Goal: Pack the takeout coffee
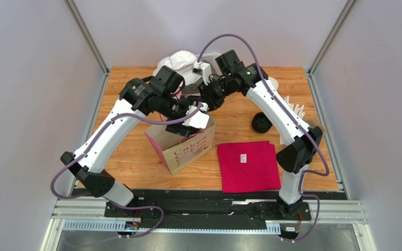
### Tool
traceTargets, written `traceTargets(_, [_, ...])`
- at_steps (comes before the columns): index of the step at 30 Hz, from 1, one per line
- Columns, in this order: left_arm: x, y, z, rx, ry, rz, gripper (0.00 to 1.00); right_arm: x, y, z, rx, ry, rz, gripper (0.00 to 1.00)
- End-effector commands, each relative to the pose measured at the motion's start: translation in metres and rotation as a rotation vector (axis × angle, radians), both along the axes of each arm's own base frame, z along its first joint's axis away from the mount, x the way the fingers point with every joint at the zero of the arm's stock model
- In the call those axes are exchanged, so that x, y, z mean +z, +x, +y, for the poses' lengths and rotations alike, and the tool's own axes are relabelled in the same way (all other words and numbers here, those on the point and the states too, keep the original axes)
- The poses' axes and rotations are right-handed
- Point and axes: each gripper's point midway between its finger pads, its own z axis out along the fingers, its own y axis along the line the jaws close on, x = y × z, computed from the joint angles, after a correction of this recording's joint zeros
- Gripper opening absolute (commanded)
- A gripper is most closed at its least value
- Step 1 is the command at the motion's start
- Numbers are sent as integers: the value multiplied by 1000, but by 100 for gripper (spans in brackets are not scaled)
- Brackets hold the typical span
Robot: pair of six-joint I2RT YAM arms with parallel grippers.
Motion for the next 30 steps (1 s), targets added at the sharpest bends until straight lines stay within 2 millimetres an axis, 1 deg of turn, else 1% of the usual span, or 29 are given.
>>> traceTargets(1, [-1, -37, 19, -91, 76, 96, 24, 23, 0, 12, 38, 74, -53, 7])
traceTargets(4, [-1, -36, 18, -113, 84, 83, 24, 24, -2, 14, 45, 76, -54, 0])
traceTargets(9, [8, -35, 19, -127, 81, 51, 24, 19, 4, 13, 18, 53, -59, 0])
traceTargets(11, [12, -35, 22, -109, 89, 47, 24, 17, 9, 9, -18, 34, -60, 0])
traceTargets(16, [19, -38, 33, -40, 99, 38, 24, 17, 15, 0, -80, 16, -58, 0])
traceTargets(17, [22, -40, 35, -32, 92, 34, 24, 14, 17, -2, -95, 8, -53, 0])
traceTargets(21, [30, -43, 41, 11, 80, 26, 24, 11, 12, -7, -120, -4, -23, 0])
traceTargets(25, [28, -53, 50, 43, 84, 52, 24, 4, 3, -16, -138, -43, 16, 0])
traceTargets(26, [20, -55, 52, 46, 101, 71, 24, 2, 3, -18, -144, -52, 26, 2])
traceTargets(28, [19, -56, 54, 53, 90, 54, 24, 0, 0, -20, -148, -60, 53, 2])
traceTargets(29, [10, -56, 55, 56, 105, 67, 24, -1, -1, -21, -151, -56, 71, 2])
traceTargets(30, [7, -56, 56, 58, 110, 67, 24, -2, -2, -22, -154, -56, 79, 1])
